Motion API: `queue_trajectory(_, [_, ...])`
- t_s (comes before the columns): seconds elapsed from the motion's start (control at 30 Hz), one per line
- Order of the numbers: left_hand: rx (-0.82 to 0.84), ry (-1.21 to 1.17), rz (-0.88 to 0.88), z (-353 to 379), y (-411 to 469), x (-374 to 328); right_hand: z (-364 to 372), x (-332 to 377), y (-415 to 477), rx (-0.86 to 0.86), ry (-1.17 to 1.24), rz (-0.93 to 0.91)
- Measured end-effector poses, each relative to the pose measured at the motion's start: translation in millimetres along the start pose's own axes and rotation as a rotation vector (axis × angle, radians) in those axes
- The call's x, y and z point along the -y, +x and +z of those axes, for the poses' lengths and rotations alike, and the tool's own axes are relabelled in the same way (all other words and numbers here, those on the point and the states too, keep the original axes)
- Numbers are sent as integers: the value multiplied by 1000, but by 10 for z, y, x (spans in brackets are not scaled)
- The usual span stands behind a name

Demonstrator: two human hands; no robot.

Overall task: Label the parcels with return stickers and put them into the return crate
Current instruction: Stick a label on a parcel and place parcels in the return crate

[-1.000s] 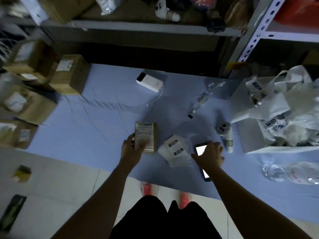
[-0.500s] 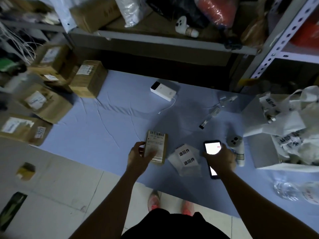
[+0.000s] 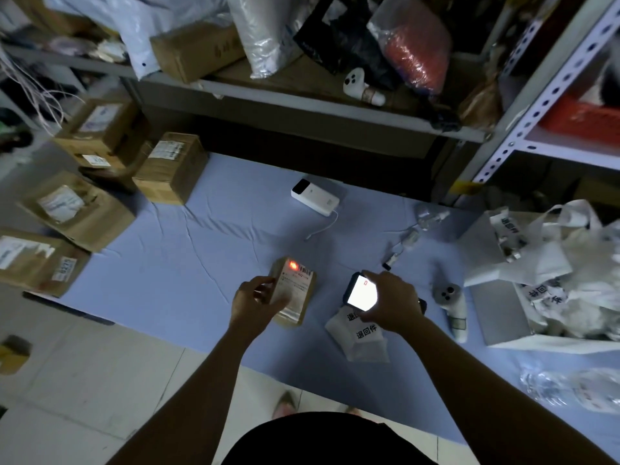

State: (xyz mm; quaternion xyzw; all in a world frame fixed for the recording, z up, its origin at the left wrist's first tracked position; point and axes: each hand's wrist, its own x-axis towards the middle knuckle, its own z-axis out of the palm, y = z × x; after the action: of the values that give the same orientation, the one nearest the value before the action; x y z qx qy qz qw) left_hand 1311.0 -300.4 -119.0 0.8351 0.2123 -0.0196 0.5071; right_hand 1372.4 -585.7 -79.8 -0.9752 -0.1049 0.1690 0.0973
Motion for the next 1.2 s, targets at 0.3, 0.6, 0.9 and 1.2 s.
queue_trajectory(0.3, [27, -16, 33, -6, -74, -107, -58, -206, -111, -3, -37, 38])
queue_trajectory(0.6, [10, 31, 13, 34, -67, -86, -86, -293, -222, -24, -40, 35])
queue_trajectory(0.9, [118, -61, -105, 236, -119, 8, 477, -826, -383, -103, 355, 401])
queue_trajectory(1.2, [129, 273, -132, 390, -165, -14, 999, -990, -475, -72, 180, 507])
